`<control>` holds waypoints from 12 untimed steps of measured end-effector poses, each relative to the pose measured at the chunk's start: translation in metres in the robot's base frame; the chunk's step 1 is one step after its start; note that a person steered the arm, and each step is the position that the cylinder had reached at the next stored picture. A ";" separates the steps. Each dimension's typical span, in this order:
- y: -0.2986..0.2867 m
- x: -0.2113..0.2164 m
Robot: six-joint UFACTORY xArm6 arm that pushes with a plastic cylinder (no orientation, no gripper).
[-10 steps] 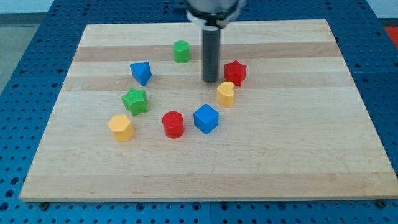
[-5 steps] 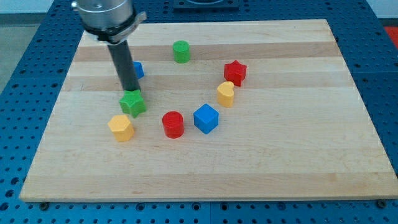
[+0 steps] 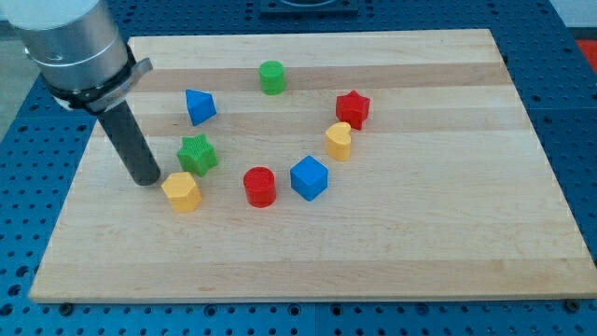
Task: Slide the green star closer to the green circle
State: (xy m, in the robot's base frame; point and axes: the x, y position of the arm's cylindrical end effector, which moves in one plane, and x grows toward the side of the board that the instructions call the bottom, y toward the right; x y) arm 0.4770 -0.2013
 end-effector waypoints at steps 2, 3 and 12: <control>0.052 -0.016; 0.078 -0.037; 0.105 -0.116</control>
State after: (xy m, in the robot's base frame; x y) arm 0.3608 -0.0965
